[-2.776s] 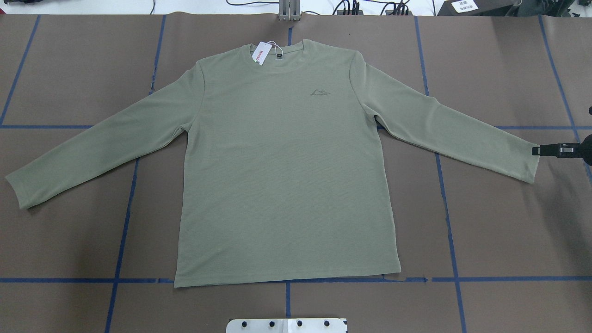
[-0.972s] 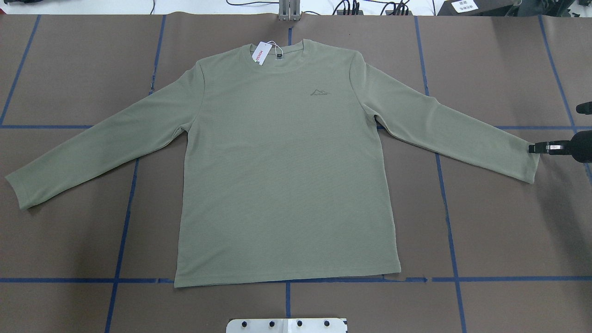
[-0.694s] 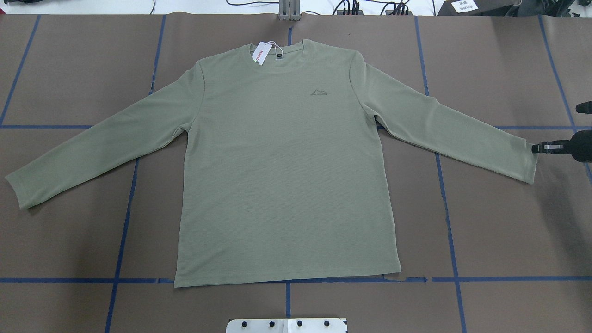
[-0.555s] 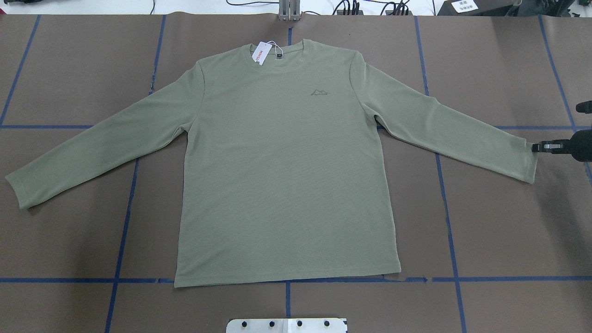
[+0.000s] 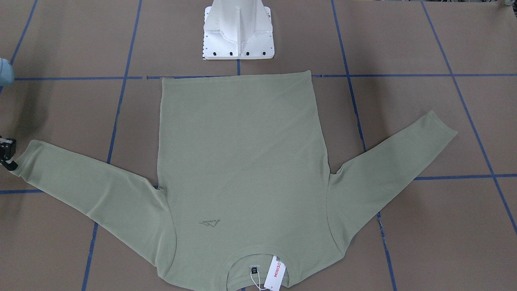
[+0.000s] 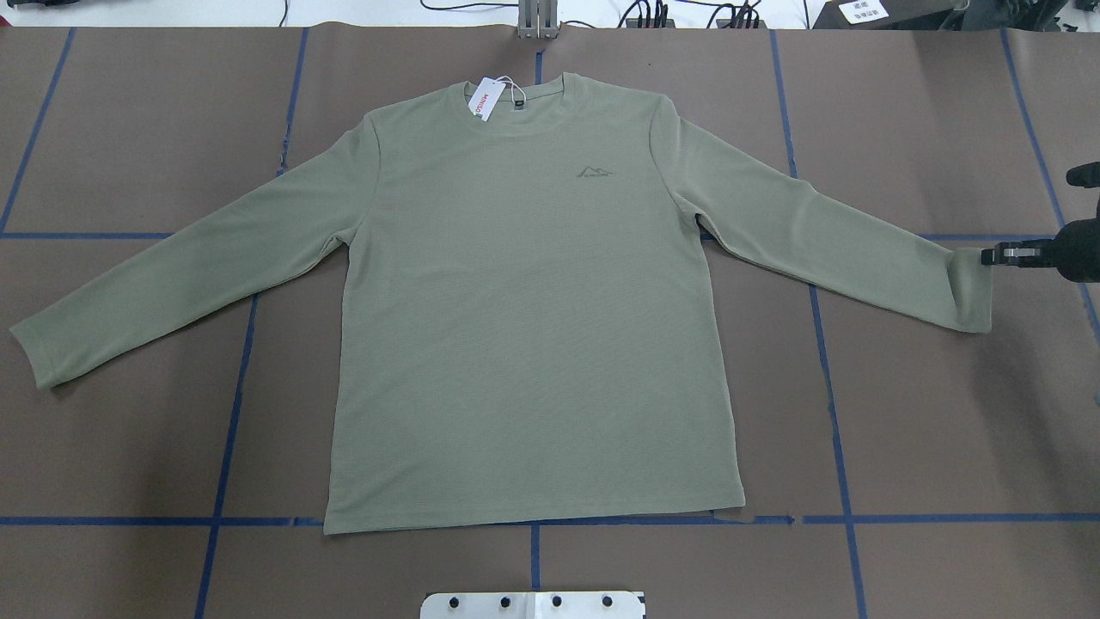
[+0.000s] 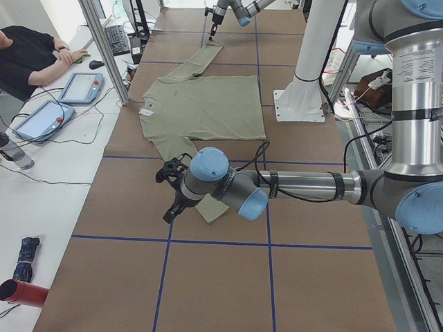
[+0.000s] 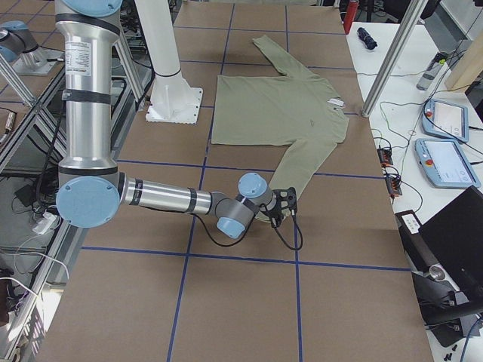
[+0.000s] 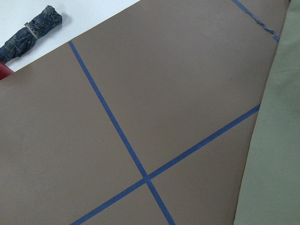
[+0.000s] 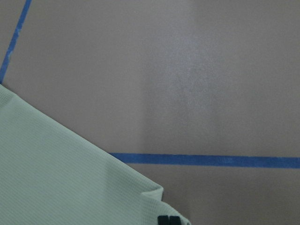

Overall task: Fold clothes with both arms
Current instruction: 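Move the right gripper to the sleeve cuff on its side and grasp it, then carry the held cuff across the shirt chest toward the other sleeve, release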

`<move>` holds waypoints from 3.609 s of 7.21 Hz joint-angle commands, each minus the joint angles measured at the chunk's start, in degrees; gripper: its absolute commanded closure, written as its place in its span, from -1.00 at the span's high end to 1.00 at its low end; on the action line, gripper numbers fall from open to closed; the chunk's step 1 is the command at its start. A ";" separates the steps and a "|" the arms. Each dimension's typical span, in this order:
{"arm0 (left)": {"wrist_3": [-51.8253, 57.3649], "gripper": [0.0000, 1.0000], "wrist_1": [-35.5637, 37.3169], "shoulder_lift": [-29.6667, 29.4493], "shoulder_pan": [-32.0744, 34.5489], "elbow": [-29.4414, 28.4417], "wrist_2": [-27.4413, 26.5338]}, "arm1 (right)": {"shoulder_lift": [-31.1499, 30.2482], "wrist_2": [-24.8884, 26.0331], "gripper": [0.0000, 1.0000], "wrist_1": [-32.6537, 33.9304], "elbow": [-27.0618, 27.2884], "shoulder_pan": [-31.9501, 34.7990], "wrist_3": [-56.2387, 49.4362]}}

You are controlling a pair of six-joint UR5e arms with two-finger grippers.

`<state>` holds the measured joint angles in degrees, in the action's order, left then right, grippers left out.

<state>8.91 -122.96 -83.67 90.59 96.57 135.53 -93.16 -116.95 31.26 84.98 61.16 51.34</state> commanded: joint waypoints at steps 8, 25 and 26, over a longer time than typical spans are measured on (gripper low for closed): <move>-0.30 1.00 0.00 -0.09 0.03 -0.42 0.00 | 47.29 13.05 -1.00 73.42 17.74 -13.06 23.49; -0.04 1.00 -2.46 0.00 0.03 -4.90 0.88 | 87.62 46.91 -0.60 53.29 -37.34 -34.70 51.49; -0.04 1.00 -2.46 0.00 0.03 -4.81 0.88 | 88.67 46.91 -0.11 53.29 -38.03 -34.70 51.58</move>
<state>8.88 -125.42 -83.67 90.62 91.69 136.41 -5.43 -70.01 84.59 47.49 26.44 102.86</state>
